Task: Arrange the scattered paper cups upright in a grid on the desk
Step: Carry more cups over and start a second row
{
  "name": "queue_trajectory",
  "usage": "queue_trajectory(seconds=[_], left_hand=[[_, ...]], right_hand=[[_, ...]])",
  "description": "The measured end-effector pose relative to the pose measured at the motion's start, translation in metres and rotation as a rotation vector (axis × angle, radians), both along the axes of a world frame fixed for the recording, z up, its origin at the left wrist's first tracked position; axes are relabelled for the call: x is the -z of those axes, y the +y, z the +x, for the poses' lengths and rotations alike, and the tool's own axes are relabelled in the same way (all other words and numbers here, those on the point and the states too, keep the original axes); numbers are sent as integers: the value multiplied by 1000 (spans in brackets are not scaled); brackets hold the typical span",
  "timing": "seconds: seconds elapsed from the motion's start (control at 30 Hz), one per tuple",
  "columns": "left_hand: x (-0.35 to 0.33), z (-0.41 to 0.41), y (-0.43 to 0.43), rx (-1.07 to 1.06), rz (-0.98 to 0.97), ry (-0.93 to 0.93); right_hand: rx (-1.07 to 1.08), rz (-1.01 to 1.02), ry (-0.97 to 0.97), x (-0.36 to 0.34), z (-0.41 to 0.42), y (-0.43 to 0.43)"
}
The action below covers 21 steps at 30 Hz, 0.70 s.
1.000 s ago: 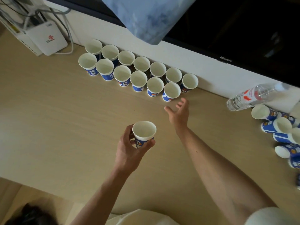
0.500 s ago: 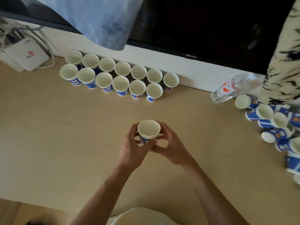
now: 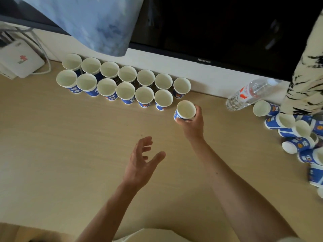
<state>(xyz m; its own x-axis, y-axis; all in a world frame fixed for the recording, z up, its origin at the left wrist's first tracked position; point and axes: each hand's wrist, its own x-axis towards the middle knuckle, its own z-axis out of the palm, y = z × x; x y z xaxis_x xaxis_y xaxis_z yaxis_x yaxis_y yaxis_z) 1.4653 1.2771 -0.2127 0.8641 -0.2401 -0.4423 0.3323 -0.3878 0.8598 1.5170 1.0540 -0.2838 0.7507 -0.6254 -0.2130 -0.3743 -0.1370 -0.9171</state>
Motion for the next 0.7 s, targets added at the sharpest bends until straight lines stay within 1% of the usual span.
queue_trajectory(seconds=[0.2, 0.53, 0.7], left_hand=[[5, 2, 10, -11, 18, 23], [6, 11, 7, -5, 18, 35], [6, 9, 8, 4, 24, 32]], right_hand=[[16, -99, 41, 28, 29, -16], [-46, -110, 7, 36, 35, -17], [-80, -81, 42, 36, 36, -19]])
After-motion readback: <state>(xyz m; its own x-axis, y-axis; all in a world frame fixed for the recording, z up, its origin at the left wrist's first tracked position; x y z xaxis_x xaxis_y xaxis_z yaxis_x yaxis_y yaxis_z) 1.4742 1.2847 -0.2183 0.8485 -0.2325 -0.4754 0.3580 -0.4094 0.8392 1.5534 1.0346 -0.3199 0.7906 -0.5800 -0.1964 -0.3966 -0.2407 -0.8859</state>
